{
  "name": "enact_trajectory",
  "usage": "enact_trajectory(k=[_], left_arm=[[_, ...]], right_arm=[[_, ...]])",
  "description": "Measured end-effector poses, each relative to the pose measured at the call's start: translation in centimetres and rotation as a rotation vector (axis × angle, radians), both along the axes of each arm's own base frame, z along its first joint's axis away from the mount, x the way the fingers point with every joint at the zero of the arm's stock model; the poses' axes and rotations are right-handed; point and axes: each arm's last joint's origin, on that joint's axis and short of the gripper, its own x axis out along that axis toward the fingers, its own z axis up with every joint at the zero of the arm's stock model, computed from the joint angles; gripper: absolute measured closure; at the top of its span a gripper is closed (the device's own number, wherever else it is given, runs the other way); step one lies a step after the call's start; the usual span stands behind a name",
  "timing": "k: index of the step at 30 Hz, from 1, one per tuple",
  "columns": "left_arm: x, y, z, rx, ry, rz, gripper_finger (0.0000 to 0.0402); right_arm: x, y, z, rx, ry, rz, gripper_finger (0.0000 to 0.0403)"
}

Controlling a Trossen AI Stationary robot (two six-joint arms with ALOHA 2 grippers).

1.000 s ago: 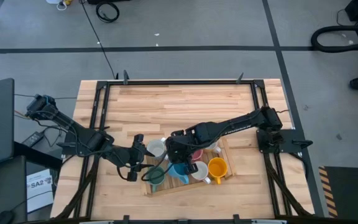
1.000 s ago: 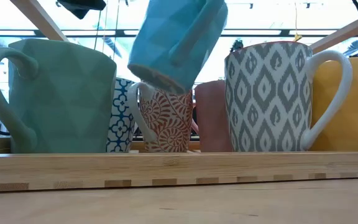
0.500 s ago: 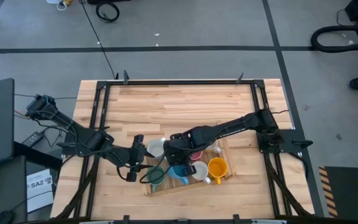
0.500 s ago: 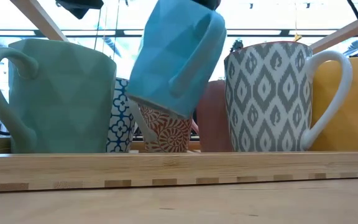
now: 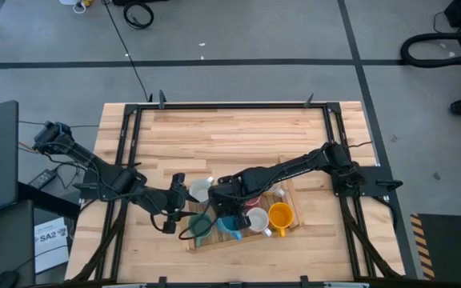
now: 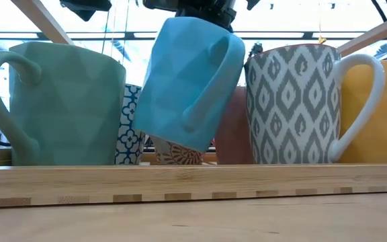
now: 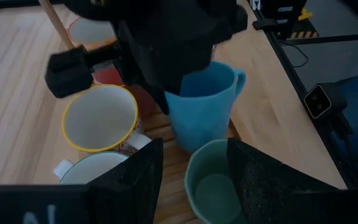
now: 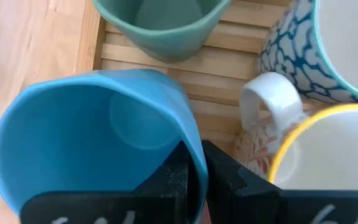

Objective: Place coffee mugs
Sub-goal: Put the blue mug on the shelf

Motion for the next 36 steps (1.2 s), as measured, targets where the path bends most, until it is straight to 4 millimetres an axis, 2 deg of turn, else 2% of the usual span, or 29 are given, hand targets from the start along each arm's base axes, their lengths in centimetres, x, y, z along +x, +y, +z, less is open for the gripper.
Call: enact_trajectory(k=[8,36], left_arm=[[-0.01,0.01,0.01,0.001,0.001,0.000,0.0216],[-0.01,0.01,0.02,0.001,0.000,0.000,0.0216]], right_arm=[[0.24,0.06,-0.93,-0.006,0.022,0.000,0.0369],[0.25,0.03,-0.95,-0.005,0.023,-0.001,0.0355]])
